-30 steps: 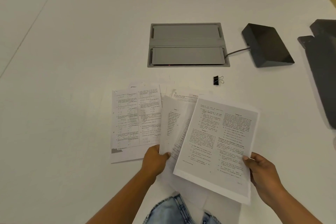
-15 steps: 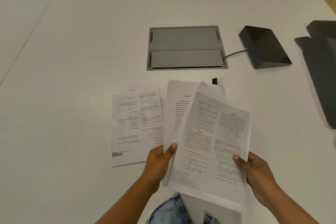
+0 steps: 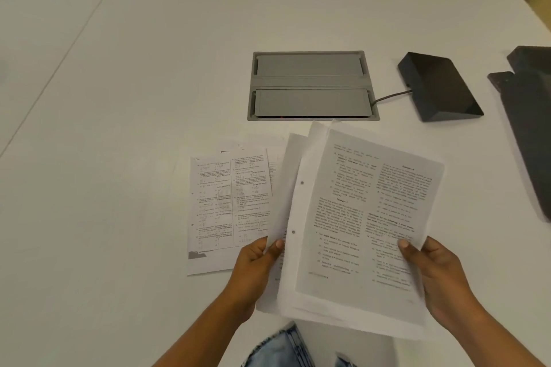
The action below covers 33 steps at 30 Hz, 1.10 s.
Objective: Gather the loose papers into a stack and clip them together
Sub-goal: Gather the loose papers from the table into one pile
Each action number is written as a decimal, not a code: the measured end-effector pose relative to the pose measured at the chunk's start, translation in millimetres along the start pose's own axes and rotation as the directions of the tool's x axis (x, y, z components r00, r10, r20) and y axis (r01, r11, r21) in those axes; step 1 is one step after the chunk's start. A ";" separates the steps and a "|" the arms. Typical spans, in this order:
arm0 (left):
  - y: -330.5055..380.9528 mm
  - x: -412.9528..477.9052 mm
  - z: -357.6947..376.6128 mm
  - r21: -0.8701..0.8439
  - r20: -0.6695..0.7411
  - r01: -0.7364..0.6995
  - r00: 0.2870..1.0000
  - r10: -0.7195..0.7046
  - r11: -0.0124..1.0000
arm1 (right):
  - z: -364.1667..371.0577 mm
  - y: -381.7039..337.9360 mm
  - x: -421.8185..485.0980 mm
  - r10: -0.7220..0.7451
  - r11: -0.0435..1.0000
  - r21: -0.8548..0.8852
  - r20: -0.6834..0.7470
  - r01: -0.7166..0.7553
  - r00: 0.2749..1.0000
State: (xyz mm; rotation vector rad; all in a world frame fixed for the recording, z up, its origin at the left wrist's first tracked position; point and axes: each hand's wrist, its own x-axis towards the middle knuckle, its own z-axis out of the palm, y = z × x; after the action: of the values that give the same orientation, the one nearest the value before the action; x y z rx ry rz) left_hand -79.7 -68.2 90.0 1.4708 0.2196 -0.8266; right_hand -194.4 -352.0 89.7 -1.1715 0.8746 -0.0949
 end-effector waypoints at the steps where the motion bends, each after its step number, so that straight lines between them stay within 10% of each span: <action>1: 1.7 -1.6 1.5 -0.010 0.038 -0.001 0.999 0.001 1.000 | 3.4 -0.1 1.0 0.000 1.000 -0.013 0.025 0.001 1.000; 8: 14.3 -10.8 3.8 0.038 0.153 -0.014 0.988 0.008 0.999 | 24.3 5.2 -4.4 0.093 0.991 -0.107 0.124 -0.080 0.988; 12: 10.3 1.2 -17.3 0.087 -0.109 -0.001 0.994 0.010 0.996 | 22.2 9.6 -4.2 0.085 0.980 -0.183 -0.004 -0.084 0.996; 16: -6.1 27.0 -62.1 0.402 -0.632 0.112 0.752 0.187 0.909 | 15.8 10.0 -6.8 0.064 0.974 -0.209 -0.116 -0.088 0.991; 19: -11.2 41.9 -103.2 0.465 -0.768 0.345 0.615 0.178 0.815 | 15.3 10.8 -8.5 0.035 0.975 -0.211 -0.150 -0.067 0.988; 24: -13.5 56.8 -117.6 0.612 -0.713 0.541 0.693 0.106 0.576 | 12.2 13.7 -13.4 0.017 0.974 -0.220 -0.169 -0.054 0.986; 33: -22.3 63.9 -127.6 0.533 -0.603 0.310 0.792 0.096 0.787 | 19.8 12.3 -20.1 0.028 0.977 -0.205 -0.149 -0.059 0.988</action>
State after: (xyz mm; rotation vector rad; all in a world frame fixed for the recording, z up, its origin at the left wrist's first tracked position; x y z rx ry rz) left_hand -3.4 30.0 16.5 2.3580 0.5688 -0.4979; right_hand -199.8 -321.8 92.6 -1.3529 1.0581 -0.0542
